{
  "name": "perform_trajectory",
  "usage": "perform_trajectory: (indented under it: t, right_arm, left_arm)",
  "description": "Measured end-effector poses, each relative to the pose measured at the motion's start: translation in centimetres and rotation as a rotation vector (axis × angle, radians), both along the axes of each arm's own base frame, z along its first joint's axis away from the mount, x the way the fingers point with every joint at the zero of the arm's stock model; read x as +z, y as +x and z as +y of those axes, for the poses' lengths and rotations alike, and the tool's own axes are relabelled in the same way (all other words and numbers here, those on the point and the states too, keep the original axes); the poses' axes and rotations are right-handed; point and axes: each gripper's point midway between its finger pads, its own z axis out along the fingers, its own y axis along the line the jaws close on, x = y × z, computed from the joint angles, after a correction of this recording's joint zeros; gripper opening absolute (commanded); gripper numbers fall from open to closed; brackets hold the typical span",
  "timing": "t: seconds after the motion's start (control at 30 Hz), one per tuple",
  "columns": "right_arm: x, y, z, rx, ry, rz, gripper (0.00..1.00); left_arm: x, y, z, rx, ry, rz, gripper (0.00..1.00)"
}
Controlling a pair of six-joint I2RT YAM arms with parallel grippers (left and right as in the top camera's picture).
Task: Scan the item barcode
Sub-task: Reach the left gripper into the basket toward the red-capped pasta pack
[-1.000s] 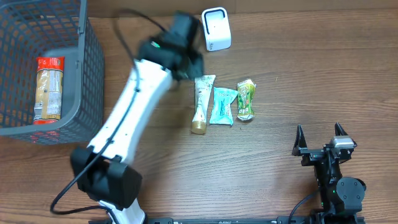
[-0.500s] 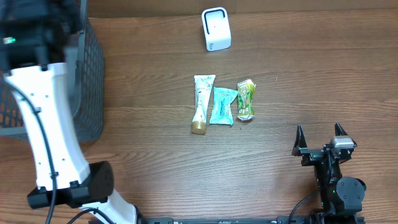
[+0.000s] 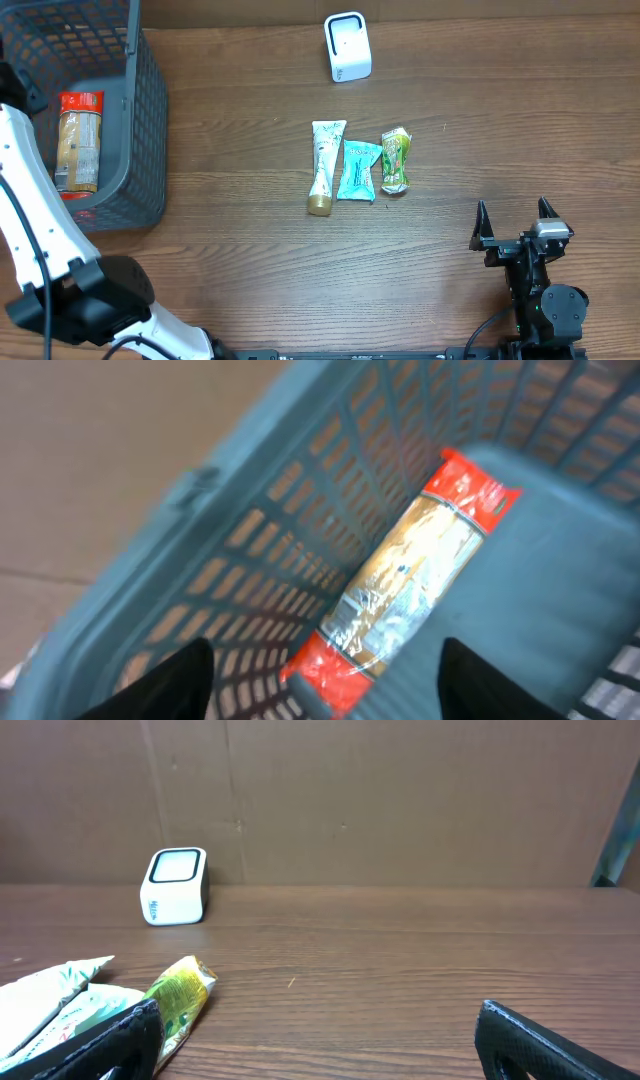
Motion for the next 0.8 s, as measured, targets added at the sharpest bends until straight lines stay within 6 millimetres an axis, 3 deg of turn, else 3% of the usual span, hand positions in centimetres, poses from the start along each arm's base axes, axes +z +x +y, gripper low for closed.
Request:
perform_trajectory:
  t: [0.33, 0.53, 0.67, 0.8]
  right_arm:
    - [0.0, 0.0, 0.0, 0.000, 0.000, 0.000, 1.00]
    - [0.0, 0.0, 0.0, 0.000, 0.000, 0.000, 1.00]
    - [0.0, 0.0, 0.0, 0.000, 0.000, -0.001, 1.00]
    - [0.0, 0.0, 0.0, 0.000, 0.000, 0.000, 1.00]
  left_arm:
    - [-15.3, 3.6, 2.1, -0.133, -0.074, 0.285, 0.70]
    - [-22.0, 4.5, 2.5, -0.174, -0.116, 0.389, 0.75]
    - [-24.5, 4.2, 2.4, -0.180, -0.143, 0.432, 0.73]
    - [-24.8, 4.1, 2.3, -0.185, -0.152, 0.449, 0.57]
